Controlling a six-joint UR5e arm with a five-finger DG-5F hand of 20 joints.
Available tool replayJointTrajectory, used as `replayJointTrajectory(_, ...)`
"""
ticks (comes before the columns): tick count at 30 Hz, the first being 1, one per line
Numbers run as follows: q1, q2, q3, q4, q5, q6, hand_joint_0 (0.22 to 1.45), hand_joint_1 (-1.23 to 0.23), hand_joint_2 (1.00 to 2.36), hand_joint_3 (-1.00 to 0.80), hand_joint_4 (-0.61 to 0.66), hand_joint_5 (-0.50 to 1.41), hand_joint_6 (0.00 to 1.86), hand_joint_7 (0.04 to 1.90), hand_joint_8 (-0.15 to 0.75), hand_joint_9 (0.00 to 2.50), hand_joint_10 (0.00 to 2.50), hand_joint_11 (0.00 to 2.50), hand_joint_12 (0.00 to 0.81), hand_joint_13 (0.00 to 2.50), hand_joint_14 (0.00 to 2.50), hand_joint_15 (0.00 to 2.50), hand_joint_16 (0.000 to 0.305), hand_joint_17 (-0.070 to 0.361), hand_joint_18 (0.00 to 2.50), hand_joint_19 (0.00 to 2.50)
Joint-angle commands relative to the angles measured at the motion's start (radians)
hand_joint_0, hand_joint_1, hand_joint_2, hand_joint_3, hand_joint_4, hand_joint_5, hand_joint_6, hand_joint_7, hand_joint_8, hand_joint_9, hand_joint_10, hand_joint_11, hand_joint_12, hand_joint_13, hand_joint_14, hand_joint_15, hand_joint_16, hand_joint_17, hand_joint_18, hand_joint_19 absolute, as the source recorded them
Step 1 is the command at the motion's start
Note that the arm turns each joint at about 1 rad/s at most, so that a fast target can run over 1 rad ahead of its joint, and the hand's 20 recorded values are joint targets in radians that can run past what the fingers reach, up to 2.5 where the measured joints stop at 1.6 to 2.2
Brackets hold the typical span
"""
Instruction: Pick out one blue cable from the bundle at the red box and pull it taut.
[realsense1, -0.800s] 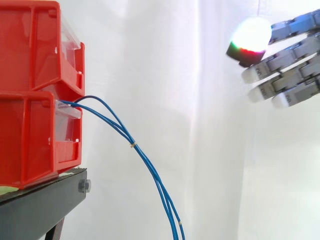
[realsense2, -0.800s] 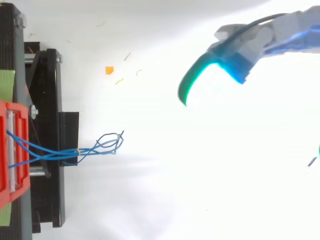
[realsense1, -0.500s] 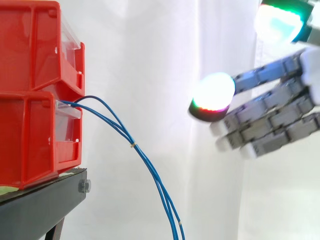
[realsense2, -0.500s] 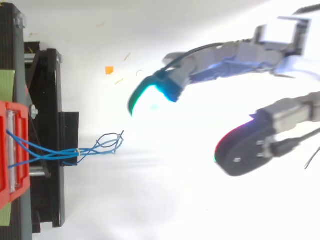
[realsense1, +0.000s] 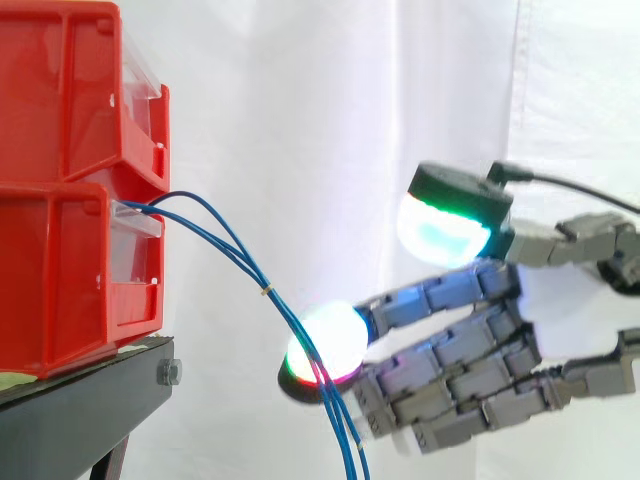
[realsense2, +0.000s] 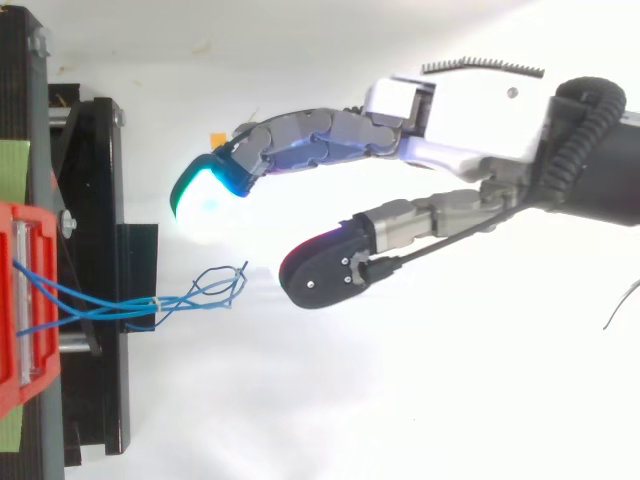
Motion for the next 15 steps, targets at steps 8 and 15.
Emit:
replayJointTrajectory(8, 0.001, -0.051, 0.005, 0.093, 0.044, -0.054, 0.50, -0.57, 1.00, -0.50, 0.11, -0.23, 0.50, 0.65, 0.182, 0.41, 0.00, 0.00, 0.252, 0.17, 0.00, 0.00, 0.046, 0.103, 0.00, 0.08)
replayJointTrajectory(15, 0.002, -0.126, 0.083, 0.160, 0.006, -0.102, 0.50, -0.60, 1.00, -0.50, 0.13, -0.21, 0.50, 0.73, 0.193, 0.46, 0.00, 0.00, 0.257, 0.21, 0.00, 0.01, 0.046, 0.103, 0.00, 0.12)
